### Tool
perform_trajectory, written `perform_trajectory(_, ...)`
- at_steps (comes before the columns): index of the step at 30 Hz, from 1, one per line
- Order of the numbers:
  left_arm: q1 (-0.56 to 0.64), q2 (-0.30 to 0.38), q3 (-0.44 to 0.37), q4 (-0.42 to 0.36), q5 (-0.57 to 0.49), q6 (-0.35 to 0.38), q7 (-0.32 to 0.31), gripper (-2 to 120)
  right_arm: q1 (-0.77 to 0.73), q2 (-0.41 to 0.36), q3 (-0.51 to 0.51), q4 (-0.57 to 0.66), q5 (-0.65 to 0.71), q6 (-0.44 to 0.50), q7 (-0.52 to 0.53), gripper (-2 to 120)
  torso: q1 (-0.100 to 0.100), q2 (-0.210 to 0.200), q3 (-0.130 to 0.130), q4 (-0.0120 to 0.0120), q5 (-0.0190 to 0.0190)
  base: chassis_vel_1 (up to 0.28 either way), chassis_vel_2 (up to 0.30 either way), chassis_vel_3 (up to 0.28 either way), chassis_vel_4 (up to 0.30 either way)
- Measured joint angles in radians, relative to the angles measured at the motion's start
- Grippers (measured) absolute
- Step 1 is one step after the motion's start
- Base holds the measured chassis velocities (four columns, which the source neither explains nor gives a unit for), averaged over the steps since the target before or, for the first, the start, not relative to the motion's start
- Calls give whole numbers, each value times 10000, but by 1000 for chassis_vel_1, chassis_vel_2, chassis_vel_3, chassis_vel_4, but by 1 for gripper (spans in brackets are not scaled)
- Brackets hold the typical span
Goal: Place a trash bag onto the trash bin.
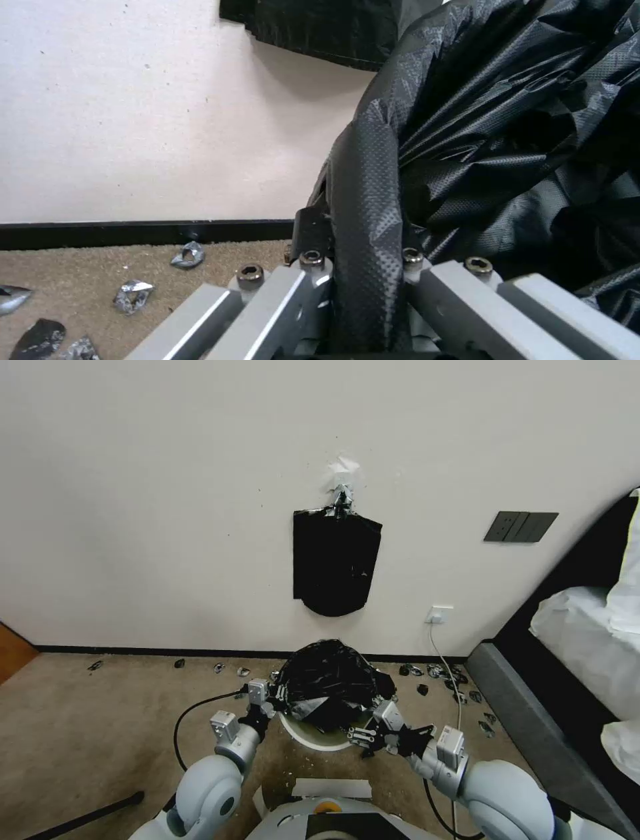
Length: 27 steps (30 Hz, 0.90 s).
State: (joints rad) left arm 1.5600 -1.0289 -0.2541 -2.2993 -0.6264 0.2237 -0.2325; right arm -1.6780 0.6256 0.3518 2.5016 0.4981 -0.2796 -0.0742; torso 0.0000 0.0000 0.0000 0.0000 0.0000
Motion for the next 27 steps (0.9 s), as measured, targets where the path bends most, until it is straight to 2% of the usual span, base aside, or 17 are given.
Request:
perform_trajectory(2, -9, -18, 45, 30, -1, 27, -3, 2, 1, -69, -102, -3, -256, 122, -34, 28, 0, 0, 0, 0, 0, 0, 0, 0, 0)
perform_trajectory(5, -21, -30, 59, 47, -22, 52, -3, 2, 2, -97, -176, -4, -560, 276, -35, 22, 0, 0, 0, 0, 0, 0, 0, 0, 0)
perform_trajectory(7, -30, -35, 62, 86, -98, 90, -12, 2, -24, -101, -218, -6, -879, 465, -2, 10, 0, 0, 0, 0, 0, 0, 0, 0, 0)
perform_trajectory(10, -35, -42, 58, 119, -211, 124, -35, 2, -58, -83, -247, -8, -970, 574, 92, 4, 0, 0, 0, 0, 0, 0, 0, 0, 0)
perform_trajectory(11, -35, -42, 58, 119, -211, 124, -35, 2, -58, -83, -247, -8, -970, 574, 92, 4, 0, 0, 0, 0, 0, 0, 0, 0, 0)
perform_trajectory(14, -37, -67, 46, 159, -269, 160, -64, 2, -93, -53, -277, -12, -1082, 725, 180, 18, 0, 0, 0, 0, 0, 0, 0, 0, 0)
perform_trajectory(17, -36, -81, 44, 160, -302, 191, -71, 2, -100, -58, -289, -13, -1146, 805, 189, 14, 0, 0, 0, -1, 0, 0, 0, 0, 0)
perform_trajectory(19, -28, -109, 35, 157, -416, 260, -104, 2, -105, -83, -320, -14, -1349, 956, 190, 2, 0, 0, 0, 0, 0, 0, 0, 0, 0)
perform_trajectory(24, -20, -115, -29, 132, -711, 336, -214, 2, -131, -95, -383, -14, -1537, 1137, 184, 0, 0, 0, 0, 0, 0, 0, 0, 0, 0)
perform_trajectory(27, 4, -124, -194, 26, -1278, 506, -372, 2, -212, -133, -482, -15, -1858, 1557, 21, 0, 0, 0, 0, 0, 0, 0, 0, 0, 0)
